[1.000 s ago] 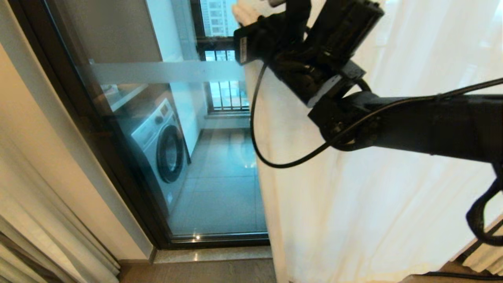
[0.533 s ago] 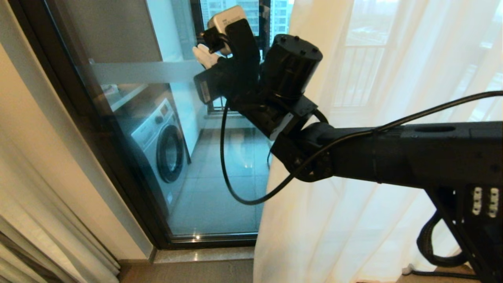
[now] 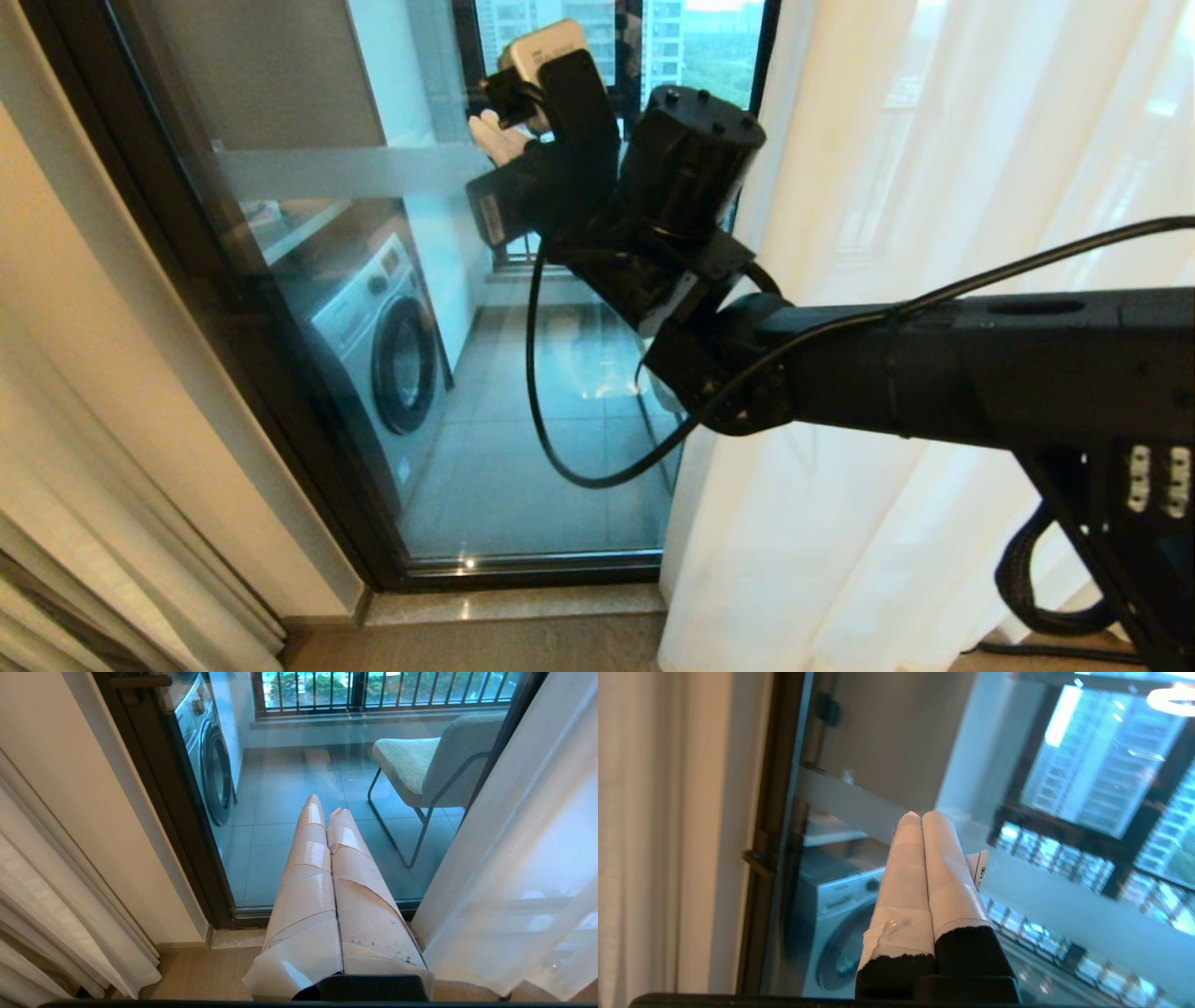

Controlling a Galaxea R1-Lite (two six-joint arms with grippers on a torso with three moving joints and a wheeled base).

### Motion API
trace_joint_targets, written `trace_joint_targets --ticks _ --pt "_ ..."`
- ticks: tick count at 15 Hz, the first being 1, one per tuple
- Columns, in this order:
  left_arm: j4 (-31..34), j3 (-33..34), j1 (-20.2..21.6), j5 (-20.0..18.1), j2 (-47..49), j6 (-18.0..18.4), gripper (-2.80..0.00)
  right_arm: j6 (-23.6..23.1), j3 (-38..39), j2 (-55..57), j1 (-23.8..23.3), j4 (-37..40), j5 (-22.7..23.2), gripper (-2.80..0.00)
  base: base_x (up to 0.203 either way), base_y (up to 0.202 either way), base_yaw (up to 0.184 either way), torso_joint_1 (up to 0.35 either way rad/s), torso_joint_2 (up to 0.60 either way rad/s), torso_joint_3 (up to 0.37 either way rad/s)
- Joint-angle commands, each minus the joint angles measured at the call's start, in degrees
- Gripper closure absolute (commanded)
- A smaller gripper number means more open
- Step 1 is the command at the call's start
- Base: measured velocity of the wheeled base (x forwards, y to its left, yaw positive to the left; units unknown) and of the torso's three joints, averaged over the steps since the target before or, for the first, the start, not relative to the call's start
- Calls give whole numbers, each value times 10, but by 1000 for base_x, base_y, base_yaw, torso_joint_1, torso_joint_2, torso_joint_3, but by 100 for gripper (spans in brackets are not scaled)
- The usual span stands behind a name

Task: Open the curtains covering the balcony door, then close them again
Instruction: Close the inner curtains on both sides

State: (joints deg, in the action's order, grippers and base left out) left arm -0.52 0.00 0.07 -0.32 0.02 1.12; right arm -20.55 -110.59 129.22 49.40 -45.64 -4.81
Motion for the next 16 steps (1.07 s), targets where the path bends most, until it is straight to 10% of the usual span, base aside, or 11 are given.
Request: trace_joint_targets --ticks 1,12,13,16 --pt "0 0 0 0 0 0 0 -2 26 -14 0 -2 -8 0 0 0 0 0 0 0" --pt "0 0 0 0 0 0 0 13 255 -204 -92 109 -53 0 0 0 0 0 0 0" --pt "0 0 0 0 0 0 0 25 271 -221 -112 114 -53 -280 0 0 0 0 0 0" --pt "0 0 0 0 0 0 0 37 338 -272 -162 126 -52 -280 0 0 0 0 0 0"
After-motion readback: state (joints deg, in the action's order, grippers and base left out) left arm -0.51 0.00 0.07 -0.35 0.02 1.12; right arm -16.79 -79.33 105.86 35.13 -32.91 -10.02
